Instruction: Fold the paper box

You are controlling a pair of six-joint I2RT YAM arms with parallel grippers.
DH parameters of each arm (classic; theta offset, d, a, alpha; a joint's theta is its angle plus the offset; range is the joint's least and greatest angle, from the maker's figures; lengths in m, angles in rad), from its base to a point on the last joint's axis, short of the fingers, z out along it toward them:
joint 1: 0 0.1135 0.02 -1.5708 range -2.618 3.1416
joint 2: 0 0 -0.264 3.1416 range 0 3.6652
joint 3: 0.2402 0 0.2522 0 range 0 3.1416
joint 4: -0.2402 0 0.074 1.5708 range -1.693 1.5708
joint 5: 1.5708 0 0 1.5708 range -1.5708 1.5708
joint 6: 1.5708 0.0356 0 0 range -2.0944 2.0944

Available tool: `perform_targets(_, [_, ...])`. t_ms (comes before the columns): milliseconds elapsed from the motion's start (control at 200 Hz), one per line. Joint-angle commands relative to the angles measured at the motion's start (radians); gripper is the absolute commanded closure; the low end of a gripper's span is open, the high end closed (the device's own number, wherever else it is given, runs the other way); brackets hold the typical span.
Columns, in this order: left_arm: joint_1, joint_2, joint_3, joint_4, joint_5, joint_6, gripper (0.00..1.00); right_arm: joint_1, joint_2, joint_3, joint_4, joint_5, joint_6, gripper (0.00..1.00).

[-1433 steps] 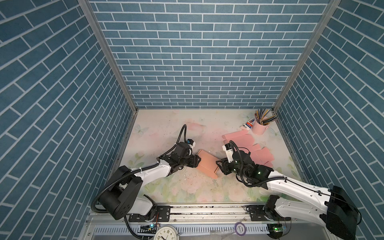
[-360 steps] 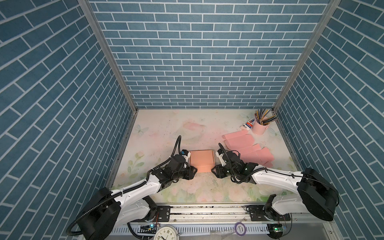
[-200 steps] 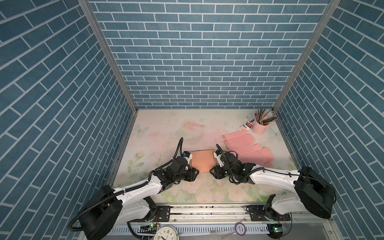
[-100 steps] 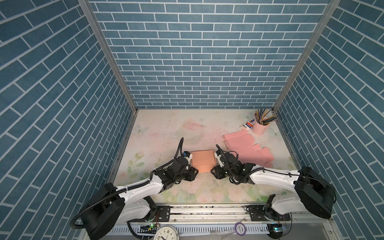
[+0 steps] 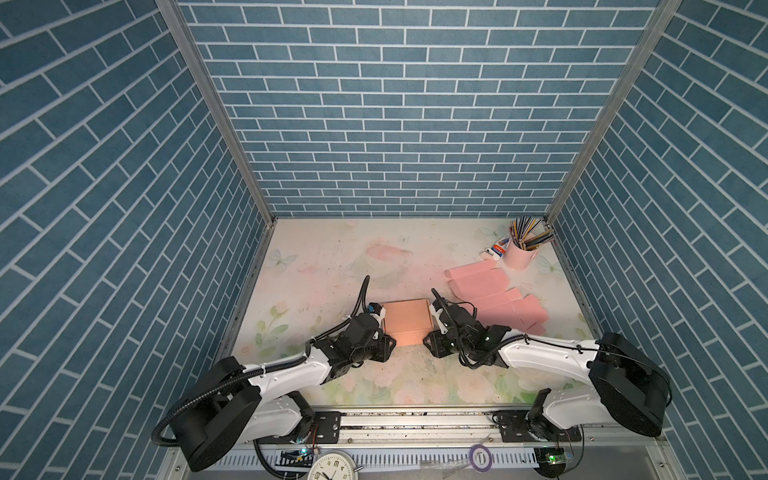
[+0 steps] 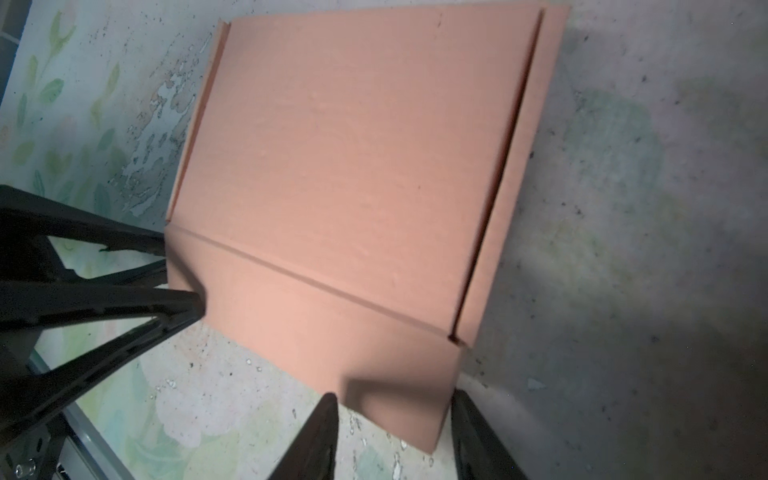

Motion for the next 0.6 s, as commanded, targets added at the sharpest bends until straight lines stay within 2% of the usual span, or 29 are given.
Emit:
perform_targets(0, [-0.003, 0.015, -0.006, 0.028, -0.022, 0.012, 0.58, 0.005, 0.02, 0.031, -0.026, 0.032, 0.008, 0.55])
perform_targets(595, [-0.002, 0.056, -0.013, 0.065, -0.053, 0.025, 0.62, -0.008, 0.059, 0.036, -0.017, 0.05, -0.006, 0.56])
